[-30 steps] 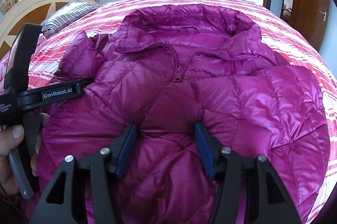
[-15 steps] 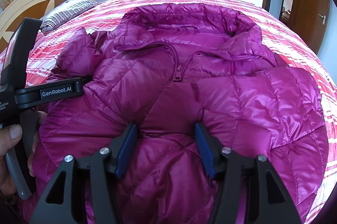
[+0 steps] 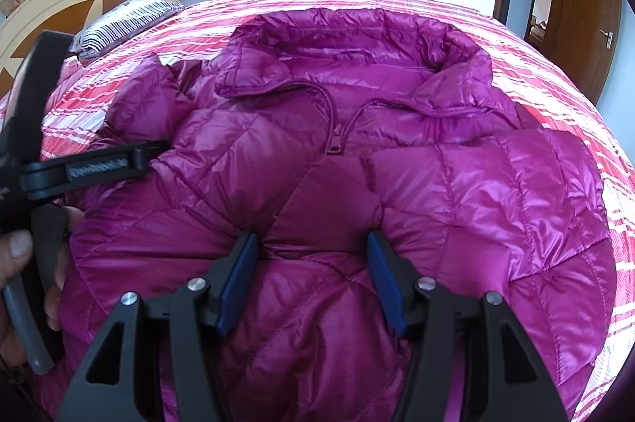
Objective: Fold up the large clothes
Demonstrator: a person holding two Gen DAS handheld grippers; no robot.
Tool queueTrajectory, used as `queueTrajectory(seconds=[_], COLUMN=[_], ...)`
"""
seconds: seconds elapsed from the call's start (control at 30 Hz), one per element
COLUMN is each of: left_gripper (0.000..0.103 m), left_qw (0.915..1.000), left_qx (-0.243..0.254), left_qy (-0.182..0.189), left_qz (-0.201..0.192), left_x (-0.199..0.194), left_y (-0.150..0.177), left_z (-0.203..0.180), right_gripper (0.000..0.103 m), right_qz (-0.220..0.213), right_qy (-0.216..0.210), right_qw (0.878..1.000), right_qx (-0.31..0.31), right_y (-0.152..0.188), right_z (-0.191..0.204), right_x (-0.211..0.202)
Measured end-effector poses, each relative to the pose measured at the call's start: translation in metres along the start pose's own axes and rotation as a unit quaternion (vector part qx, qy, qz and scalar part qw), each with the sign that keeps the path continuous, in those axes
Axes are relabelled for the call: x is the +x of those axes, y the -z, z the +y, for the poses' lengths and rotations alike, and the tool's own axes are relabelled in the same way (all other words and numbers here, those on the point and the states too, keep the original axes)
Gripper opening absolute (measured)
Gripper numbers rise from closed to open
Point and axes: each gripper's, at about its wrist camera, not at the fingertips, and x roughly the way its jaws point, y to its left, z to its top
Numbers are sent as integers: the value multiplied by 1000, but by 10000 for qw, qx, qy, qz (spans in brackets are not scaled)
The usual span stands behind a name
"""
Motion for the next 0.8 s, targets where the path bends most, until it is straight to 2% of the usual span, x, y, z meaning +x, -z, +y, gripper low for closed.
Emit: queueTrajectory(seconds=[0.2, 0.27, 0.33, 0.4, 0.47, 0.53, 0.6, 0.7, 0.8], left_gripper=[102, 102, 102, 102, 102, 102, 102, 102, 102], left_qw=[9964, 9942, 9924, 9885, 9848, 9838, 9853, 9879, 9892], left_qx=[318, 593, 790, 1110, 1491, 1630, 1563, 1293, 1256], left_qy=[284, 490, 453, 407, 314, 317, 322, 628, 711], left_qz=[-738, -754, -830, -944, -831, -677, -611, -584, -258], left_x=[-63, -67, -65, -56, -36, -17, -4, 10, 35], left_y=[-36, -57, -70, -84, -95, -103, -115, -135, -143], left_z=[-14, -31, -46, -63, -80, -91, -95, -94, -98], right_gripper=[61, 67, 75, 77, 77, 77, 79, 79, 79], right_qz=[-51, -44, 42, -110, -246, -370, -464, -596, -327], right_qy=[-85, -197, -262, -374, -428, -437, -321, -120, 89], right_qw=[9999, 9998, 9996, 9992, 9988, 9983, 9979, 9962, 9966], right_qx=[45, 39, -102, -110, -14, 136, 313, 626, 749], right_y=[0, -2, -8, -17, -30, -47, -68, -100, -137], right_z=[-2, -3, -1, -8, -20, -39, -62, -96, -126], right_x=[-3, -8, -16, -33, -45, -53, -53, -45, -12])
